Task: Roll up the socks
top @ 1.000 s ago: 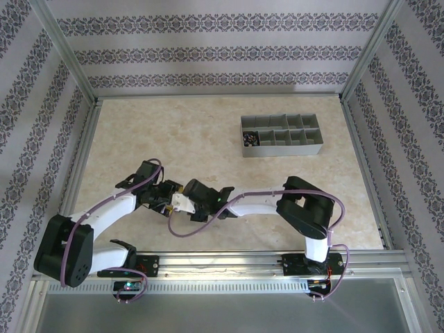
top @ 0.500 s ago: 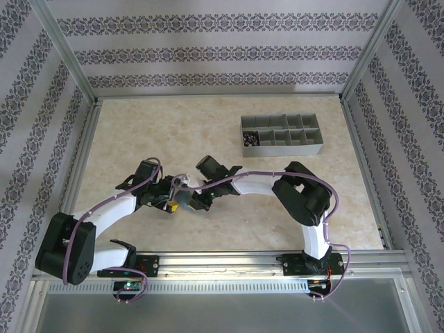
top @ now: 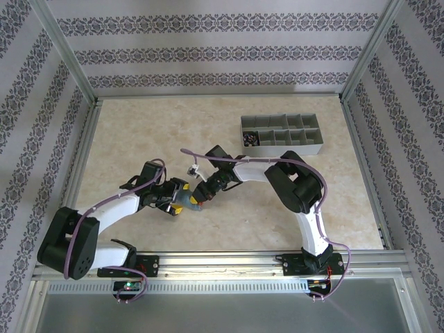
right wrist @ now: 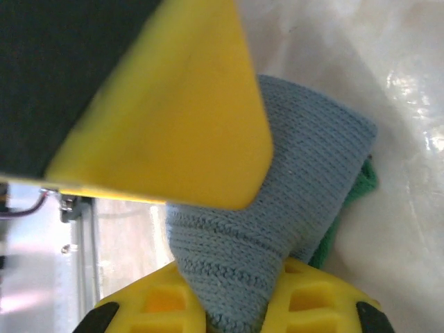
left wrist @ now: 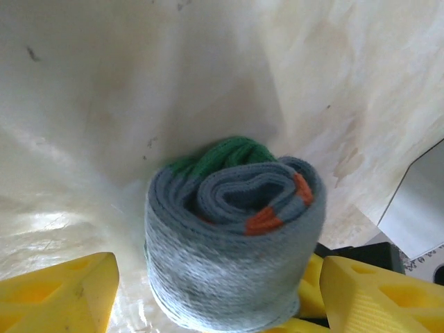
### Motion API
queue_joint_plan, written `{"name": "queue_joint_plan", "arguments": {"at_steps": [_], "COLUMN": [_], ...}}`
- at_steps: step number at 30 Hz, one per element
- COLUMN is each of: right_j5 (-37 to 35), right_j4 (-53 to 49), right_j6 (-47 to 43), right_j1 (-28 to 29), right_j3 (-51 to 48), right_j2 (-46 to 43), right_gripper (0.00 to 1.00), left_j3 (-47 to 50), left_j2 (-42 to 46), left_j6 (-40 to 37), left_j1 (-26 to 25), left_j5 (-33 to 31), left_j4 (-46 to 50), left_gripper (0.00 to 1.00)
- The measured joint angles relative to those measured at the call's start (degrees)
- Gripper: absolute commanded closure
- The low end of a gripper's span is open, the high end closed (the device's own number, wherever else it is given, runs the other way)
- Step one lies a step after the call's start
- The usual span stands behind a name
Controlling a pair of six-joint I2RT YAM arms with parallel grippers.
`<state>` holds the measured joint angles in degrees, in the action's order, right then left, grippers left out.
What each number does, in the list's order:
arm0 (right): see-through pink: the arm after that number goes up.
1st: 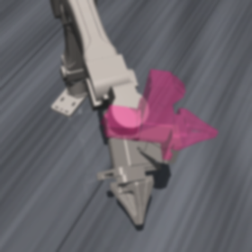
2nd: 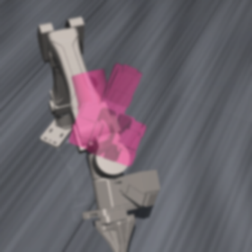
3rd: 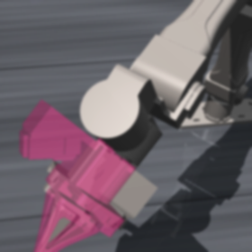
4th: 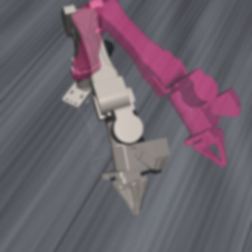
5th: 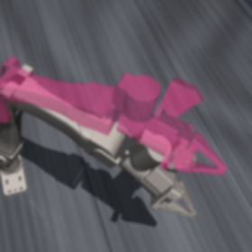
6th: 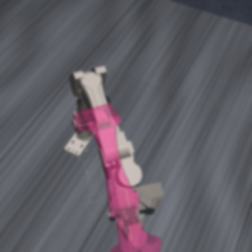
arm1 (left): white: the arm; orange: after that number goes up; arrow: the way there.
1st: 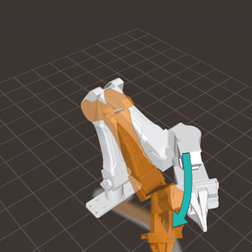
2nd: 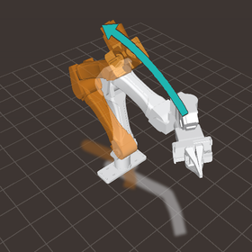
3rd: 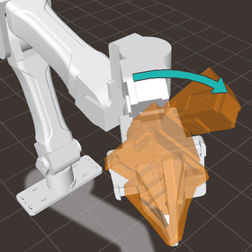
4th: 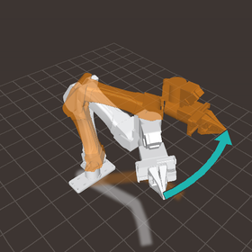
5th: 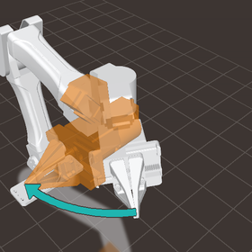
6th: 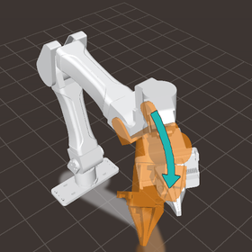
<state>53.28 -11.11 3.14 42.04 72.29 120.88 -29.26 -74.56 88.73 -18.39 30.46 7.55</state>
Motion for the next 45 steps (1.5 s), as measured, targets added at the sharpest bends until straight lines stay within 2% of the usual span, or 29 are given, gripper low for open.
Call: {"name": "queue_joint_plan", "arguments": {"at_steps": [5, 8, 13, 14, 16, 17, 19, 25, 27, 28, 29, 31, 32, 33, 38, 45], "right_j5": [5.4, 7.1, 7.7, 7.7, 7.4, 6.7, 3.8, -12.1, -16.4, -18.4, -20.1, -22.7, -23.4, -24.4, -25.4, -25.4], "right_j4": [-1.6, -2.2, -4.0, -4.4, -5.5, -6.4, -7.5, -9.7, -9.9, -9.8, -9.7, -9.2, -8.7, -8.0, -0.6, 13.3], "right_j6": [4.4, 6.0, 7.7, 7.9, 8.4, 8.7, 9.2, 16.3, 21.0, 23.6, 26.4, 32.5, 35.5, 39.6, 58.9, 82.1], "right_j1": [-2.1, -2.5, -2.6, -2.6, -3.0, -3.5, -4.5, -3.2, -3.8, -4.5, -5.3, -6.8, -7.4, -7.8, -7.5, -6.0], "right_j3": [1.5, 1.6, 1.7, 1.7, 1.7, 1.7, 1.4, -1.4, -2.1, -2.5, -3.0, -4.7, -5.6, -6.8, -13.2, -18.6], "right_j2": [2.6, 3.2, 3.2, 3.1, 2.7, 2.2, 0.7, -10.5, -16.3, -19.3, -22.6, -29.4, -32.1, -35.0, -40.9, -34.9], "right_gripper": [1.00, 1.00, 1.00, 1.00, 0.99, 0.92, 0.81, 0.68, 0.54, 0.39, 0.31, 0.21, 0.10, 0.05, 0.02, 0.02], "left_j3": [-0.2, -1.0, -1.9, -1.9, -2.2, -2.3, -2.7, -4.6, -7.4, -9.1, -10.7, -13.9, -15.0, -16.0, -19.3, -20.6], "left_j2": [-3.6, -5.4, -9.2, -9.6, -10.7, -11.1, -11.8, -9.5, -7.7, -7.0, -6.5, -6.2, -6.2, -6.2, -7.9, -10.7], "left_j6": [-0.2, -0.2, -0.2, -0.1, 0.0, 0.0, 0.1, 2.1, 2.9, 3.3, 3.7, 4.7, 5.1, 5.6, 7.9, 10.8], "left_j1": [-0.1, -0.1, -0.4, -0.4, -0.7, -0.9, -1.5, -2.7, -2.6, -2.6, -2.5, -2.1, -1.8, -1.6, -1.0, -1.0], "left_j5": [0.5, 1.4, 3.3, 3.7, 4.1, 4.2, 3.8, 2.8, 3.6, 3.7, 3.7, 3.6, 3.7, 3.7, 4.1, 5.4], "left_j4": [-2.8, -3.0, -5.3, -5.7, -7.5, -9.0, -12.1, -13.3, -12.9, -12.8, -12.7, -12.3, -12.1, -11.7, -10.8, -10.5], "left_gripper": [0.29, 0.37, 0.63, 0.71, 0.97, 1.00, 1.00, 1.00, 1.00, 1.00, 1.00, 1.00, 1.00, 1.00, 1.00, 1.00]}}
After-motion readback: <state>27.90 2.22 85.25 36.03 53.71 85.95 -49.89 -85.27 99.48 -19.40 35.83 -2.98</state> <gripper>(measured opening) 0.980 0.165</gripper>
